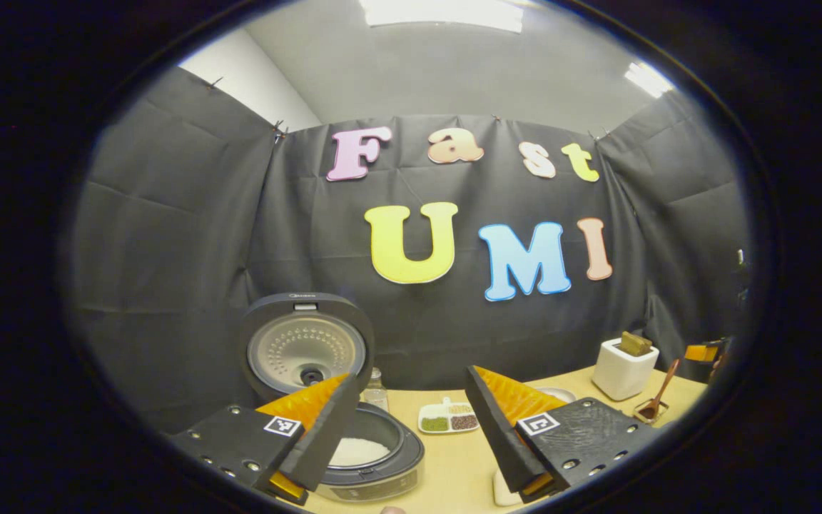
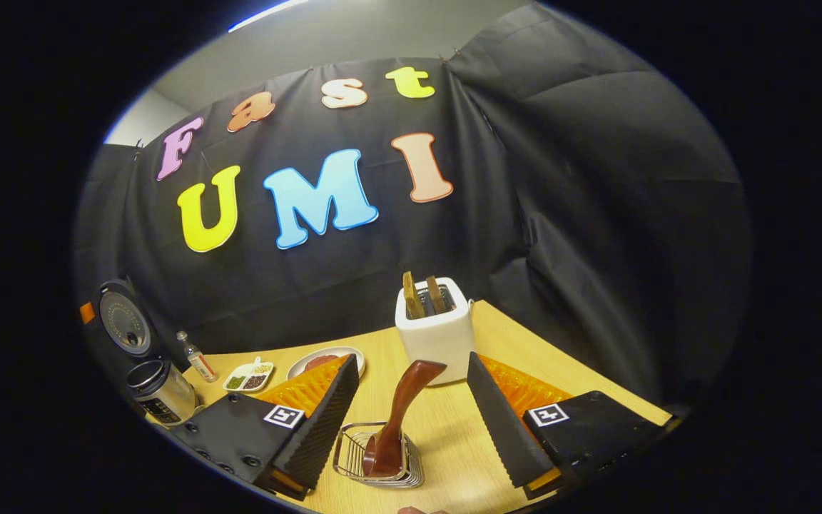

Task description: Close the left gripper, press the button to open the rice cooker; take a wooden spoon from the chopstick holder with the right hand, scoop a spoonful of rice and pour it into the rice cooker, then put the wooden spoon back into the chopstick holder.

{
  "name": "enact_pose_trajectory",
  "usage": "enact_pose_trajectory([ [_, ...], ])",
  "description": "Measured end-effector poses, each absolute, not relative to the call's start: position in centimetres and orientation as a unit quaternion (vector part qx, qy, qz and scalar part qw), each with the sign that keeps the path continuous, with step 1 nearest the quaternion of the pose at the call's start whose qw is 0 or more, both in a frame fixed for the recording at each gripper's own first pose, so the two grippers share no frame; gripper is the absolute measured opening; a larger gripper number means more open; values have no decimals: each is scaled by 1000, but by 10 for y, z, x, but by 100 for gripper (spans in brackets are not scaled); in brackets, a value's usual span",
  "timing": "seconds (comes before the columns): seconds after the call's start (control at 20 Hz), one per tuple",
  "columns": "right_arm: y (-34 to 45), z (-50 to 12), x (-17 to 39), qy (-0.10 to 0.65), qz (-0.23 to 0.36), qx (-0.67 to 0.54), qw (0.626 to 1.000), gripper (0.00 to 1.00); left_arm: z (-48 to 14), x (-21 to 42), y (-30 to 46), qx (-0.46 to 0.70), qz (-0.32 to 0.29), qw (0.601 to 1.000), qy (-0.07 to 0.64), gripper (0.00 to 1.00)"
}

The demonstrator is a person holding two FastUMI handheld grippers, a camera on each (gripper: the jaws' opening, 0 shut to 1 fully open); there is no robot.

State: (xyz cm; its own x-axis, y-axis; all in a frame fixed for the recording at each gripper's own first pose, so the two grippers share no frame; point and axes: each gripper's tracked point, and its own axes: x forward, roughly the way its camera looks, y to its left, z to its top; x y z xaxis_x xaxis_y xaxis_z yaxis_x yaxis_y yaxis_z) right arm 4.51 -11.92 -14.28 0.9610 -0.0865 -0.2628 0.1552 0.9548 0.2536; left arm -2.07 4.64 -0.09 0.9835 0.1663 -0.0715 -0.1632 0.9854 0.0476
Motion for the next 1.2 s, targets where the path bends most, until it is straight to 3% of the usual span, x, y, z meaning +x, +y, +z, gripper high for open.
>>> enact_pose_trajectory([
  [0.5, -113, -203, 85, 194, -44, 158, 967, 98, -43, 12, 25, 84, 83, 991, 66, 92],
  [0.9, -102, -214, 107, 211, -17, 232, 949, 98, -75, 33, 16, 39, 56, 994, 82, 93],
  [1.05, -89, -218, 114, 222, 3, 261, 939, 90, -89, 36, 21, 26, 59, 994, 92, 95],
  [1.15, -89, -221, 115, 233, -2, 273, 933, 55, -95, 36, 27, 22, 65, 993, 97, 93],
  [1.2, -87, -224, 114, 239, 0, 280, 930, 48, -96, 36, 29, 21, 66, 993, 99, 93],
])
